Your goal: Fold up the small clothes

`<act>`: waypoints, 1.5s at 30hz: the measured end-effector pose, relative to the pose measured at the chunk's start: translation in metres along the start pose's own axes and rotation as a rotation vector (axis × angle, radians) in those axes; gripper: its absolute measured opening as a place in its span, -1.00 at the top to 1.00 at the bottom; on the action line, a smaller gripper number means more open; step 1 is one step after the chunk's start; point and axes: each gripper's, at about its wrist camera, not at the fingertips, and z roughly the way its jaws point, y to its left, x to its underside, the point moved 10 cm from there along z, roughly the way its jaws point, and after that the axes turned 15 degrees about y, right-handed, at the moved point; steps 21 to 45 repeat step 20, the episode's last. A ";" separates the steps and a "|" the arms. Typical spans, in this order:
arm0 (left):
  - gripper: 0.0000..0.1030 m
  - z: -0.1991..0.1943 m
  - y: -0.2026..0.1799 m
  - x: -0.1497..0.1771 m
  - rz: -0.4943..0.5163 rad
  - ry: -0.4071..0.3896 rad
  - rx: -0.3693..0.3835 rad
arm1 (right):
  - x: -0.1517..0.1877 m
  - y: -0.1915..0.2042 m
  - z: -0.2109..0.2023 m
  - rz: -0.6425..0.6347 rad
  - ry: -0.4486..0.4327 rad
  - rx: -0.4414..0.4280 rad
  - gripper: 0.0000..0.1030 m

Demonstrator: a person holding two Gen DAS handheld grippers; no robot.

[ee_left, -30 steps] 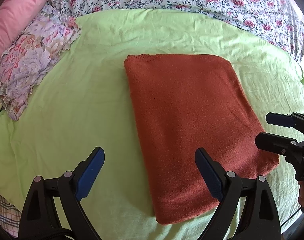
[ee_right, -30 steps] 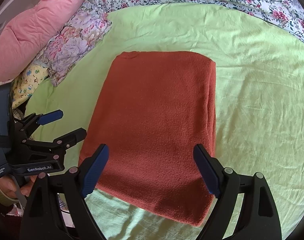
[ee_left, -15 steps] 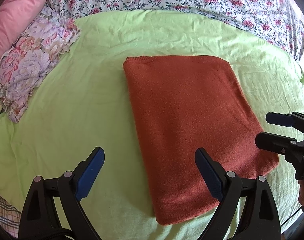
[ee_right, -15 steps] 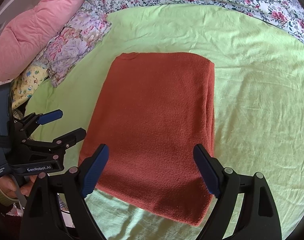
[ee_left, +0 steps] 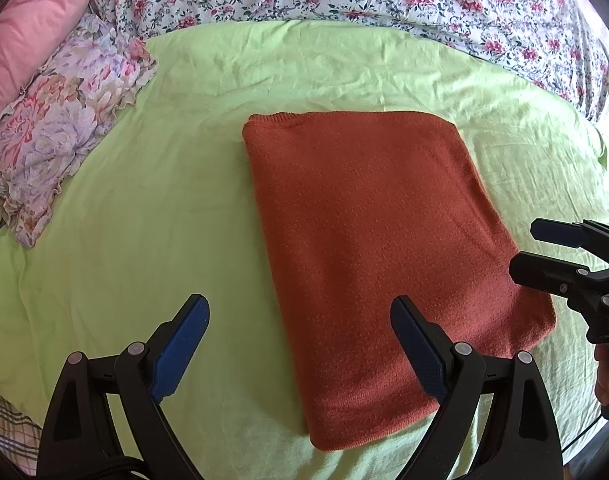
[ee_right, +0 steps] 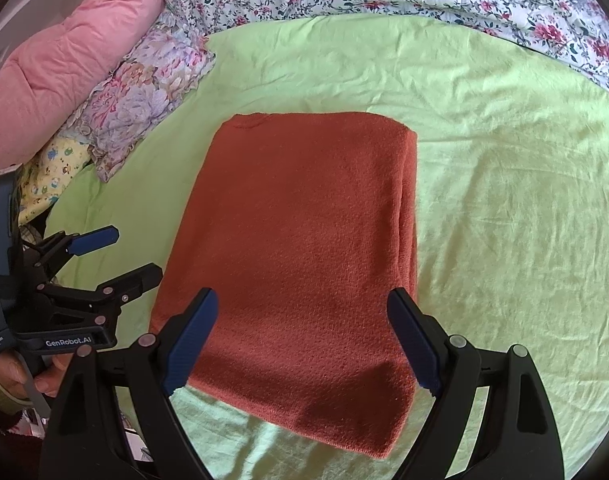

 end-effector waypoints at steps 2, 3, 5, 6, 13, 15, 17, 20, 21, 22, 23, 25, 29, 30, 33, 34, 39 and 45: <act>-0.80 0.000 0.000 0.001 0.001 0.004 0.004 | 0.000 0.000 0.001 0.000 0.001 0.001 -0.68; -0.80 0.000 0.000 0.001 0.003 0.004 0.003 | 0.000 0.000 0.001 -0.001 0.000 0.002 -0.68; -0.80 0.001 0.000 0.002 0.011 0.004 0.005 | 0.000 0.000 0.001 -0.002 -0.001 0.004 -0.68; -0.80 0.000 0.001 0.002 0.012 0.001 0.001 | 0.000 0.000 0.001 0.000 -0.001 0.003 -0.68; -0.70 -0.001 0.003 0.001 0.013 -0.023 -0.007 | -0.001 0.000 0.009 0.004 -0.004 0.010 -0.68; -0.70 -0.003 0.004 0.000 0.014 -0.032 -0.011 | -0.001 0.002 0.012 0.005 -0.004 0.010 -0.68; -0.70 -0.004 0.006 0.000 0.010 -0.037 -0.010 | -0.002 0.003 0.012 0.004 -0.016 0.015 -0.68; -0.70 -0.006 0.010 -0.001 0.001 -0.046 -0.001 | -0.002 0.006 0.013 0.009 -0.021 0.010 -0.68; -0.70 -0.006 0.010 -0.001 0.001 -0.046 -0.001 | -0.002 0.006 0.013 0.009 -0.021 0.010 -0.68; -0.70 -0.006 0.010 -0.001 0.001 -0.046 -0.001 | -0.002 0.006 0.013 0.009 -0.021 0.010 -0.68; -0.70 -0.006 0.010 -0.001 0.001 -0.046 -0.001 | -0.002 0.006 0.013 0.009 -0.021 0.010 -0.68; -0.70 -0.006 0.010 -0.001 0.001 -0.046 -0.001 | -0.002 0.006 0.013 0.009 -0.021 0.010 -0.68; -0.70 -0.006 0.010 -0.001 0.001 -0.046 -0.001 | -0.002 0.006 0.013 0.009 -0.021 0.010 -0.68; -0.70 -0.006 0.010 -0.001 0.001 -0.046 -0.001 | -0.002 0.006 0.013 0.009 -0.021 0.010 -0.68; -0.70 -0.006 0.010 -0.001 0.001 -0.046 -0.001 | -0.002 0.006 0.013 0.009 -0.021 0.010 -0.68; -0.70 -0.006 0.010 -0.001 0.001 -0.046 -0.001 | -0.002 0.006 0.013 0.009 -0.021 0.010 -0.68; -0.70 -0.006 0.010 -0.001 0.001 -0.046 -0.001 | -0.002 0.006 0.013 0.009 -0.021 0.010 -0.68; -0.70 -0.006 0.010 -0.001 0.001 -0.046 -0.001 | -0.002 0.006 0.013 0.009 -0.021 0.010 -0.68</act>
